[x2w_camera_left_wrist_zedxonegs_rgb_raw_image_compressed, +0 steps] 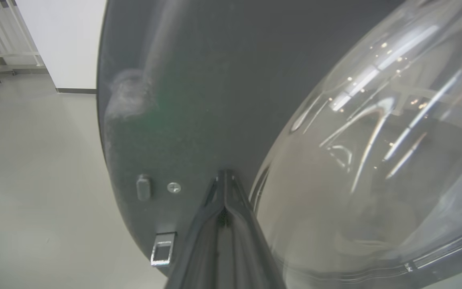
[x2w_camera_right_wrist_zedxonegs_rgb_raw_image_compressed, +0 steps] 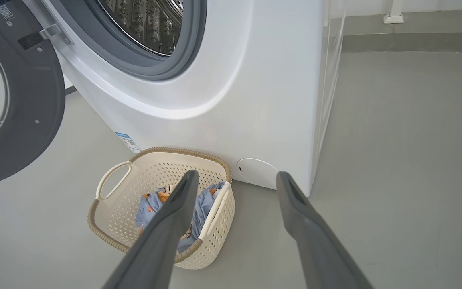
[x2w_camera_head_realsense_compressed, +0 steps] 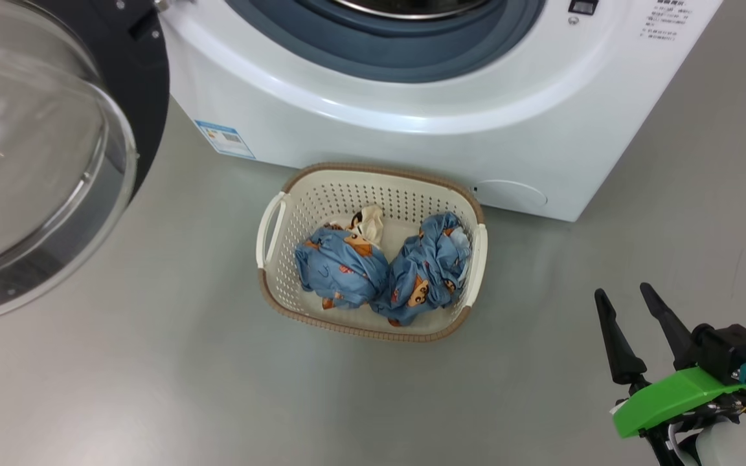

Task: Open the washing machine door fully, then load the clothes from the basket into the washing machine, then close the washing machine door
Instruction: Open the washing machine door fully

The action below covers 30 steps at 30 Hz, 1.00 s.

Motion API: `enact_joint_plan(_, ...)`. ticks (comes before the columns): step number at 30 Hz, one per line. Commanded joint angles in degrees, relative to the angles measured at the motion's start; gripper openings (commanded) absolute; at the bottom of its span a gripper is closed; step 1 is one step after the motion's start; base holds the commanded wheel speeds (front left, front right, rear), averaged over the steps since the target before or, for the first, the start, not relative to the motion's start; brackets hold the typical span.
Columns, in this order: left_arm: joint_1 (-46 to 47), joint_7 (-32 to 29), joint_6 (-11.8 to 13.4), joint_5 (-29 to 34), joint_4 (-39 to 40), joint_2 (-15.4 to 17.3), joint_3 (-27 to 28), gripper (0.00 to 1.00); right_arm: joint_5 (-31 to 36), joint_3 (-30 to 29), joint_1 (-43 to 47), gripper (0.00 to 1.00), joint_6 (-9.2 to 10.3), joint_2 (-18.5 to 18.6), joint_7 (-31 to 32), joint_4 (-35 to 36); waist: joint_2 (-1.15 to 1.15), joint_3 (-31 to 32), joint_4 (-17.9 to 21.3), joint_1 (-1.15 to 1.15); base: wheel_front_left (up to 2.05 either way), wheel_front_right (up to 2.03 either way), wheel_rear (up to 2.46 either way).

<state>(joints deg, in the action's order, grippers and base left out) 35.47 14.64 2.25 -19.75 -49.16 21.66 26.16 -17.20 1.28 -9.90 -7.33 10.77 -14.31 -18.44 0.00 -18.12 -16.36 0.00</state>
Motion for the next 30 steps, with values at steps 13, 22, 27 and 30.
enact_joint_plan(13, 5.4, 0.36, 0.58, 3.21, -2.65, 5.15, 2.06, 0.0, 0.53, 1.83, -1.59, 1.0, -0.16, 0.08, -0.69, 1.31, 0.0, -1.39, 0.7, 0.0, 0.0, 0.0, 0.0)
enact_joint_plan(22, -1.18, 0.36, -1.75, 4.5, 3.01, 0.66, 3.36, 0.0, 0.37, 1.89, -0.09, 1.0, -0.16, -1.0, -0.69, 0.29, 0.0, 2.83, -0.11, 0.0, 0.0, 0.0, 0.0)
enact_joint_plan(27, -6.31, 0.36, -3.26, 5.59, 8.6, -3.29, 4.1, 0.0, 0.14, 2.0, 1.06, 1.0, -0.16, -1.34, -0.69, -0.26, 0.0, 5.73, -0.86, 0.0, 0.0, 0.0, 0.0)
enact_joint_plan(30, -9.58, 0.36, -4.45, 6.53, 11.52, -5.1, 4.34, 0.0, 0.07, 2.25, 1.68, 1.0, -0.16, -1.55, -0.69, -0.38, 0.0, 7.31, -1.1, 0.0, 0.0, 0.0, 0.0)
